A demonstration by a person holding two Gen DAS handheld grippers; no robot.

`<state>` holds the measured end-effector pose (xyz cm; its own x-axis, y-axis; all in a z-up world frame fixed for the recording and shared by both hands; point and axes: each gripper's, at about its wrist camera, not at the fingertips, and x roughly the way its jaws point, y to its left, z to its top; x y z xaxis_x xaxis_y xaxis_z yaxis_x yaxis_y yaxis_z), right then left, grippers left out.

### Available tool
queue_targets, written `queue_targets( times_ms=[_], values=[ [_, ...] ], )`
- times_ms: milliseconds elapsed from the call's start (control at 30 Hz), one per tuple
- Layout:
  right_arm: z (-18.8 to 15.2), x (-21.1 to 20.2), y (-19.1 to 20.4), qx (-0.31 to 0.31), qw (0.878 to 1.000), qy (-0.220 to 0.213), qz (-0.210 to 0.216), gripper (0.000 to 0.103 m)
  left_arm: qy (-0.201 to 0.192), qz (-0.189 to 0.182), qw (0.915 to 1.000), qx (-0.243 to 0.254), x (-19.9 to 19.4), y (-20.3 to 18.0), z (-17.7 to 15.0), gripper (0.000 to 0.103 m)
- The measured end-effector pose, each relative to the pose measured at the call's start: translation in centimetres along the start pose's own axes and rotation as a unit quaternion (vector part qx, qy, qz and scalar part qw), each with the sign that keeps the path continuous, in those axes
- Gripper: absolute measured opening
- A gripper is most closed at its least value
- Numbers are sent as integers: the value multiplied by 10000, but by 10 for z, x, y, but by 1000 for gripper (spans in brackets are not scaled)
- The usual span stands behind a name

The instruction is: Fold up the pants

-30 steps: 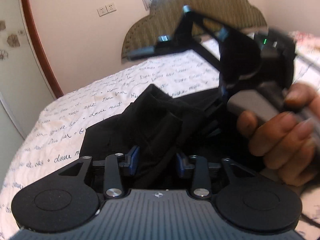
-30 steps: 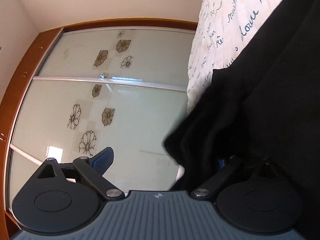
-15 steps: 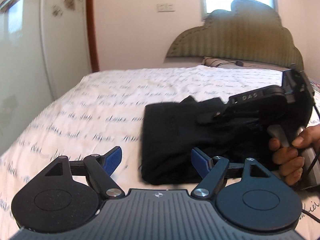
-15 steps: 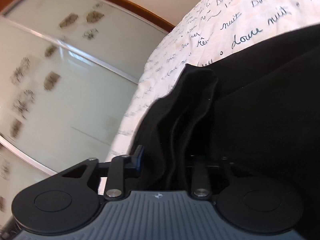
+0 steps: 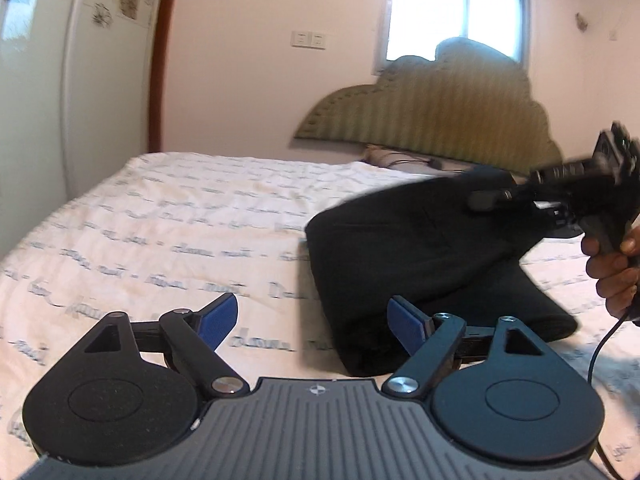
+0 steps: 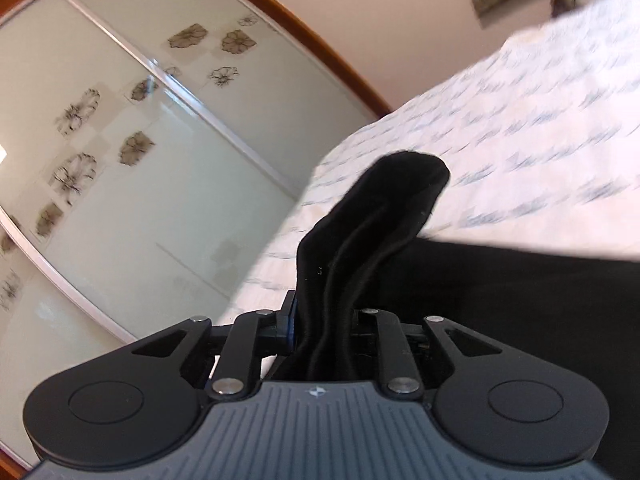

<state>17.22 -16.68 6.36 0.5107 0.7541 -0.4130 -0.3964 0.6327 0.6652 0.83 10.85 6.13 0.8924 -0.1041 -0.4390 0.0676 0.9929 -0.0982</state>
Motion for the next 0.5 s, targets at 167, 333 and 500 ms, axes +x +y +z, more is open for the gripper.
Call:
queue_targets(
  times_ms=[167,333,500],
  values=[
    [-18,-36,-66,471,9928,160,-1093,18,77,-323,9991,266,9,-19,-1,85],
    [-21,-49,-68,453,9932,56,-1075,18,239,-536,9959,689,25,-44,-3,85],
    [-18,-46,-68,331,9912,241,-1259,21,448,-650,9943,717,41,-57,-13,85]
  ],
)
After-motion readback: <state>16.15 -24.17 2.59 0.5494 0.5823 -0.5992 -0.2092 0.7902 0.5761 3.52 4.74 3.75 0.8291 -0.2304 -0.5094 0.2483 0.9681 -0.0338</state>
